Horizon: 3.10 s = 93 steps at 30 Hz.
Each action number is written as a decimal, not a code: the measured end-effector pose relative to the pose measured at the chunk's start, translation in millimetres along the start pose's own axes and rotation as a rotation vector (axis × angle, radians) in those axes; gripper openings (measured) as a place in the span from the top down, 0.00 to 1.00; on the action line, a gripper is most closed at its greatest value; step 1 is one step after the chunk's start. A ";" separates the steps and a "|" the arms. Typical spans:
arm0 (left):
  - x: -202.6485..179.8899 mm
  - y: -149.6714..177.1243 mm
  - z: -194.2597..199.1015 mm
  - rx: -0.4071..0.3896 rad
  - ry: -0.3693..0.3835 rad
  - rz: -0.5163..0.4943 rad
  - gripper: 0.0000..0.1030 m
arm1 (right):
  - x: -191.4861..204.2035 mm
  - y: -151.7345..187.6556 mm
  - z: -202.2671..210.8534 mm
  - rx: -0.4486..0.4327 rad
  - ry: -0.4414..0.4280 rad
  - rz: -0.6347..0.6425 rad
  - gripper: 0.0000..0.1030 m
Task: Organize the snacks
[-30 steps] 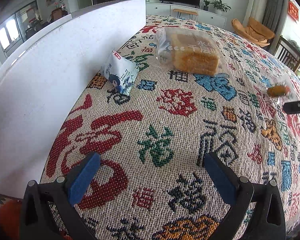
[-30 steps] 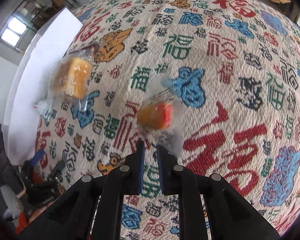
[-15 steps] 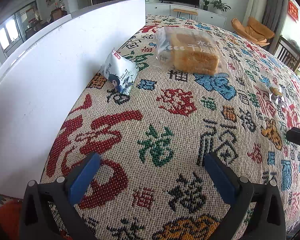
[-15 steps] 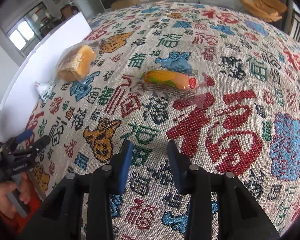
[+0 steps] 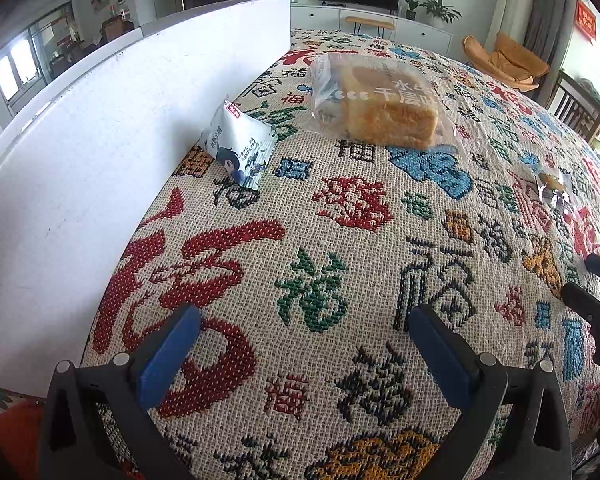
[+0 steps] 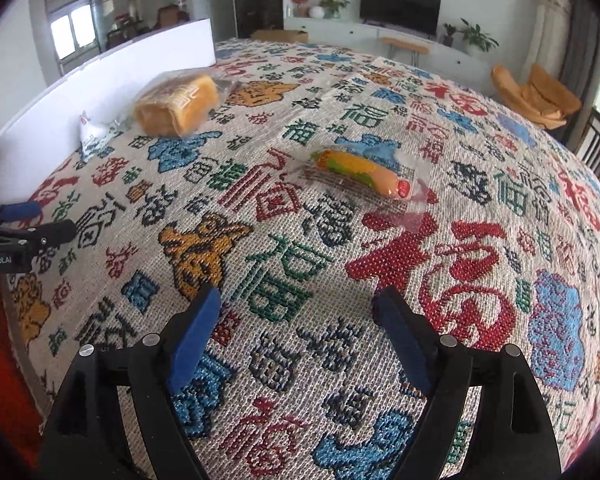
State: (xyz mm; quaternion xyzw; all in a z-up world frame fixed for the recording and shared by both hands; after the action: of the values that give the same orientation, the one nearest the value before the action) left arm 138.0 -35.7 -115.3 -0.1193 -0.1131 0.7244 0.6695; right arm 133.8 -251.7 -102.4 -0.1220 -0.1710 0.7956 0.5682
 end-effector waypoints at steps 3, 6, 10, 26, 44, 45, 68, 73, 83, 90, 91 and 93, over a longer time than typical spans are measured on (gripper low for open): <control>0.3 -1.0 -0.3 0.000 0.000 0.000 0.00 | -1.3 0.3 -0.1 0.000 0.000 0.000 0.18; -0.2 -0.4 0.0 0.001 0.000 0.000 0.00 | -1.5 1.0 0.2 0.000 0.001 0.000 0.18; -0.5 -0.2 0.0 0.001 0.000 0.000 0.00 | -2.2 1.2 -0.1 0.000 0.001 -0.001 0.17; -0.3 -1.5 -0.6 0.001 -0.001 0.000 0.00 | -1.8 1.2 0.2 0.000 0.001 0.000 0.17; -0.9 -0.6 -0.3 0.002 -0.001 0.000 0.00 | -1.4 1.2 0.5 0.000 0.001 0.000 0.17; -0.8 -0.9 -0.4 0.002 -0.001 0.000 0.00 | -1.9 1.2 0.2 0.000 0.001 0.000 0.17; -1.0 -2.2 -1.0 0.003 0.000 0.000 0.00 | -1.8 1.1 0.2 0.000 0.001 -0.001 0.17; 1.8 3.9 6.1 -0.012 0.131 -0.002 0.00 | -1.5 1.1 0.3 0.000 0.001 0.000 0.17; -29.9 -76.5 78.6 -0.095 0.206 -0.173 0.00 | -1.7 1.0 0.5 0.000 -0.001 -0.002 0.17; -45.9 -170.1 15.9 0.106 0.162 -0.132 0.00 | -1.9 0.8 0.4 0.001 -0.001 -0.002 0.17; -50.1 -173.6 4.2 0.123 0.131 -0.139 0.00 | -2.0 0.8 0.3 0.000 -0.001 -0.002 0.17; -56.1 -176.9 -20.8 0.167 0.087 -0.149 0.00 | -1.7 0.9 0.5 0.001 -0.001 -0.002 0.17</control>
State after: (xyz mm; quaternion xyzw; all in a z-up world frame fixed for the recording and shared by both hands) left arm 315.7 -77.7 -76.6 -0.0860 -0.0318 0.6736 0.7334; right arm 133.4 -253.6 -102.3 -0.1214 -0.1712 0.7951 0.5691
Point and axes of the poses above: each gripper's, at about its wrist camera, not at the fingertips, and z roughly against the way its jaws point, x to its left, y to its underside, the point moved 4 cm from there along -z, roughly the way its jaws point, and after that the axes turned 13 degrees about x, right-handed, at the moved point
